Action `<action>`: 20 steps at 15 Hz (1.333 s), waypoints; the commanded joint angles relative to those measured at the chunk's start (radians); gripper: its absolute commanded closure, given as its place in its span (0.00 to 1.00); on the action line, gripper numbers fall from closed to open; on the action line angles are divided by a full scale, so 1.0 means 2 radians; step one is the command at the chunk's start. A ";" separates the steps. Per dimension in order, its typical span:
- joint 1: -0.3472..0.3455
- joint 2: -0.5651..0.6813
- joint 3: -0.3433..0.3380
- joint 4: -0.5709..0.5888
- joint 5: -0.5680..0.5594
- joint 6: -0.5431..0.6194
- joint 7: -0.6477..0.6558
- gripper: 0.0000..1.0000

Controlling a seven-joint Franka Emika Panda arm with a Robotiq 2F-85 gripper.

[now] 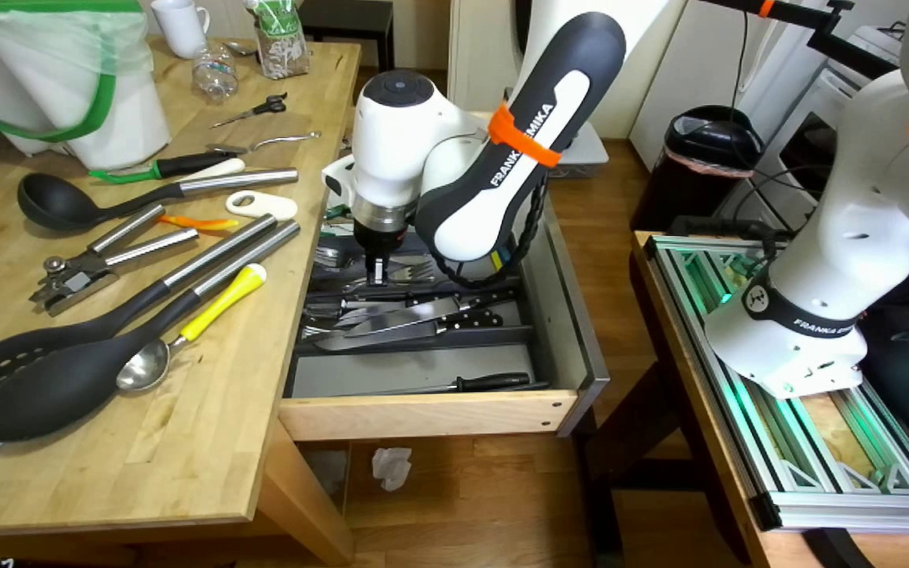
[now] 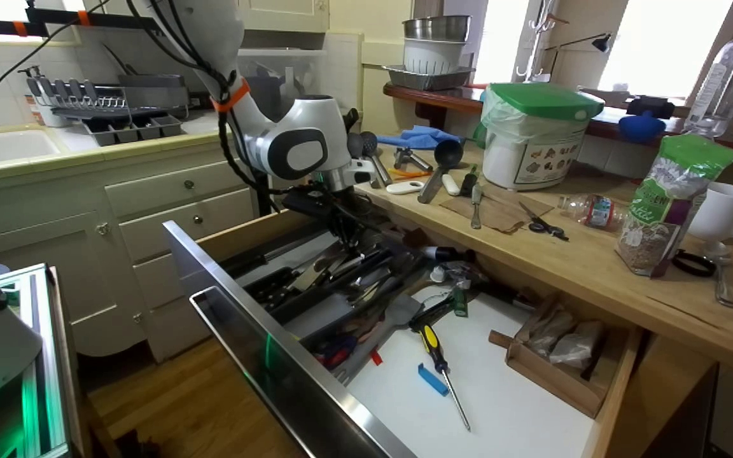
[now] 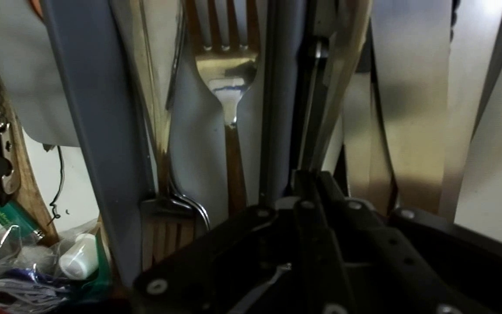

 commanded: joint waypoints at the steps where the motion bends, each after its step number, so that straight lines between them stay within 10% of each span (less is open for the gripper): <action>1: 0.018 0.013 -0.019 0.018 -0.016 -0.019 0.024 0.99; 13: 0.049 0.065 -0.042 0.060 -0.028 -0.012 0.047 0.99; 14: 0.052 0.068 -0.045 0.063 -0.029 -0.012 0.051 0.71; 20: 0.062 0.067 -0.046 0.061 -0.028 -0.012 0.055 0.33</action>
